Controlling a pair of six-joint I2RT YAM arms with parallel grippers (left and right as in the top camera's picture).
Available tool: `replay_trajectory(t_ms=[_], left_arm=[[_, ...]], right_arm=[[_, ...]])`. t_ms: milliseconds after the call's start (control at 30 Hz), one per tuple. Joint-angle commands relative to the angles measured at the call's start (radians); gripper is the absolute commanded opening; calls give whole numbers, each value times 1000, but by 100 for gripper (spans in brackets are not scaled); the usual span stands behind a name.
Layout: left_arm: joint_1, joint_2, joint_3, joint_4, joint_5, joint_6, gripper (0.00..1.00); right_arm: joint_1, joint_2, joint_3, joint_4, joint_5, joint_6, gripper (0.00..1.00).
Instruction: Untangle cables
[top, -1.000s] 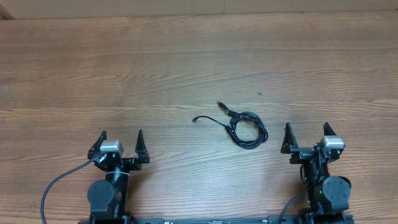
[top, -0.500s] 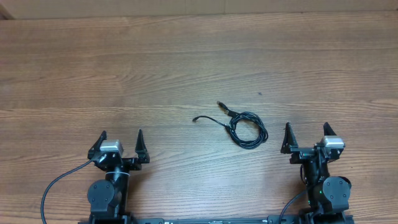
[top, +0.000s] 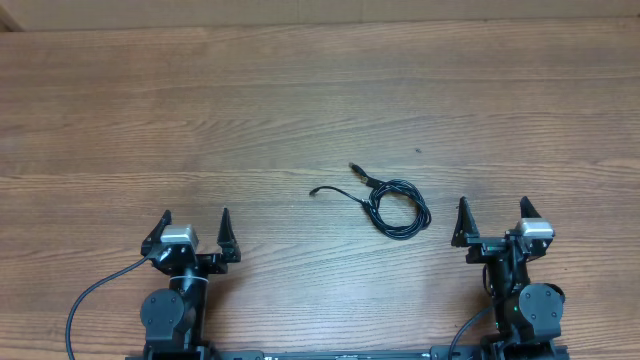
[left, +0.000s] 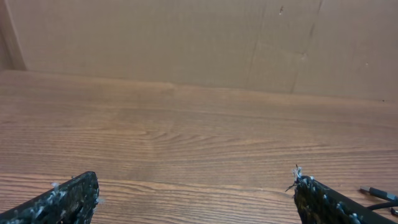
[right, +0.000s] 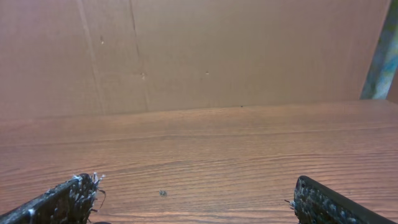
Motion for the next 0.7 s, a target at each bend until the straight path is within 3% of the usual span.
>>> replay_trajectory(t_ms=[0, 667], left_arm=[[4, -8, -7, 4, -10, 16, 100], [4, -8, -7, 12, -10, 15, 99]], right_arm=[[-3, -5, -11, 4, 3, -3, 100], [-3, -5, -11, 4, 3, -3, 100]])
